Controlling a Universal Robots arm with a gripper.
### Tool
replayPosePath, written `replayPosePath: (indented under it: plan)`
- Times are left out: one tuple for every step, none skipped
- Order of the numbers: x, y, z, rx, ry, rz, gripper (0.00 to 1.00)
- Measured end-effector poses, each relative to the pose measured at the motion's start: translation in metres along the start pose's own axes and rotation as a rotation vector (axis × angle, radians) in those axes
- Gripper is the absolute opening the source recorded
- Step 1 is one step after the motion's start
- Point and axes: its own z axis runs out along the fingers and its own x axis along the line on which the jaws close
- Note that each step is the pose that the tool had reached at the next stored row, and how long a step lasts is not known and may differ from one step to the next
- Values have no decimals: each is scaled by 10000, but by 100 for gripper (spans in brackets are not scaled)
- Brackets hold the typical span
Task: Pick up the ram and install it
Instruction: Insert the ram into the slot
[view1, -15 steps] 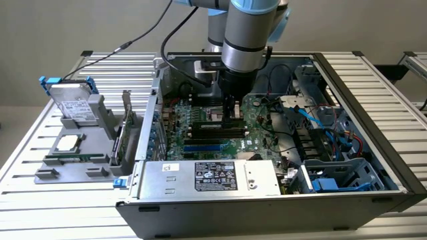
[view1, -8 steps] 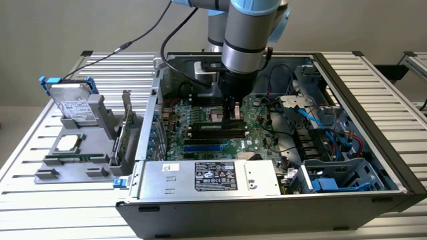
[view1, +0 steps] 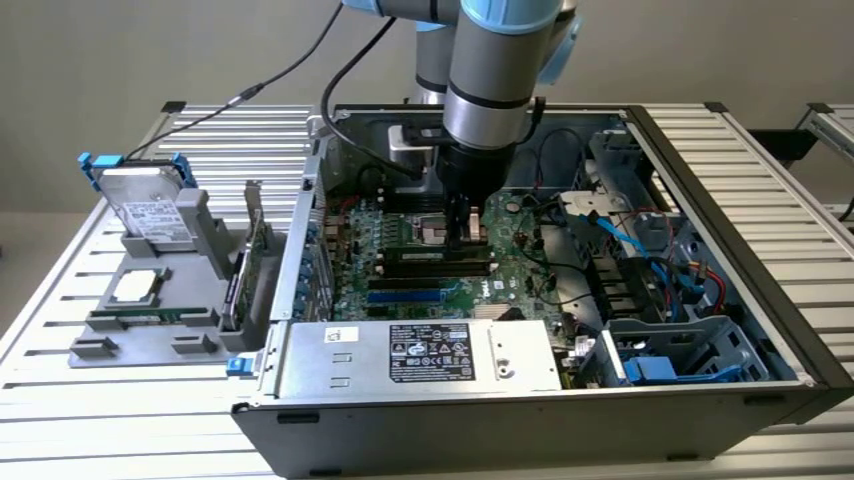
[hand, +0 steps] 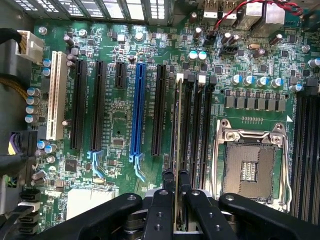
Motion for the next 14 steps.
replayPosePath:
  plan:
    - [0,0,2,0,0,3,15]
    - [0,-1,7,2,-3,14,15]
    - [-1,-2,12,2,-3,27,15]
    - [-1,-2,16,2,0,41,15]
    - [0,-2,18,1,5,54,15]
    - [0,-2,18,0,6,65,15]
    - [0,-2,21,1,5,77,15]
    - [0,-2,24,1,3,85,15]
    - [-1,-3,28,2,1,90,15]
    - [-1,-3,33,1,2,94,15]
    - [-1,-4,38,0,8,99,15]
    - [-1,-4,43,0,12,104,15]
    - [-1,-4,48,0,15,108,15]
    - [-1,-5,53,0,19,113,15]
